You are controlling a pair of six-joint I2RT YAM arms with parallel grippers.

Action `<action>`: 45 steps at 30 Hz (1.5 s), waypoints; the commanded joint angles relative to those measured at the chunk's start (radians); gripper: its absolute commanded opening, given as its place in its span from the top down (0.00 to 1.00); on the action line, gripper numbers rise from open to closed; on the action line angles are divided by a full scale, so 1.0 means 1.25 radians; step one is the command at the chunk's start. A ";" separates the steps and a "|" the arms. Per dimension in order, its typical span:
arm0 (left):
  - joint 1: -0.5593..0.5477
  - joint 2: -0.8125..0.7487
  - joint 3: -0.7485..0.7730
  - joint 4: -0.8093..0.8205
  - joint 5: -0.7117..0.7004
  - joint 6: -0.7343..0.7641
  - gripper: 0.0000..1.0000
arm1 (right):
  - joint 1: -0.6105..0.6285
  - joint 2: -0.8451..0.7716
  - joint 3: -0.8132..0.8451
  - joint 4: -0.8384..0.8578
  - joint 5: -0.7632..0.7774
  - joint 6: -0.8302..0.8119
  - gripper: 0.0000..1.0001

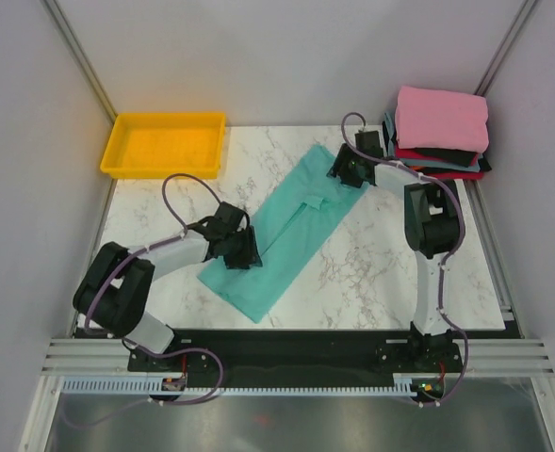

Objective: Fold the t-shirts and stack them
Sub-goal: Fold the tshirt

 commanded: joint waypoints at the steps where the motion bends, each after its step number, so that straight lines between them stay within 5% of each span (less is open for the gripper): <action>1: -0.099 -0.045 -0.101 0.020 0.078 -0.135 0.49 | 0.018 0.156 0.136 -0.039 -0.034 -0.015 0.37; 8: -0.254 -0.043 -0.130 0.143 0.124 -0.261 0.48 | 0.062 0.396 0.484 -0.058 -0.110 0.001 0.37; 15: -0.378 -0.052 -0.063 0.082 0.092 -0.308 0.48 | 0.067 0.464 0.574 -0.028 -0.080 0.006 0.37; 25: -0.397 -0.176 0.241 -0.258 -0.234 -0.179 0.36 | 0.062 0.401 0.530 0.016 -0.056 -0.027 0.35; 33: -0.345 -0.291 0.193 -0.271 -0.325 -0.142 0.28 | 0.057 0.229 0.541 -0.016 -0.191 -0.109 0.27; 39: -0.249 -0.358 0.076 -0.254 -0.276 -0.144 0.29 | 0.057 -0.070 0.267 -0.044 -0.128 -0.145 0.25; 45: -0.220 -0.425 -0.053 -0.204 -0.202 -0.189 0.33 | 0.069 -0.392 -0.252 -0.065 -0.117 -0.085 0.26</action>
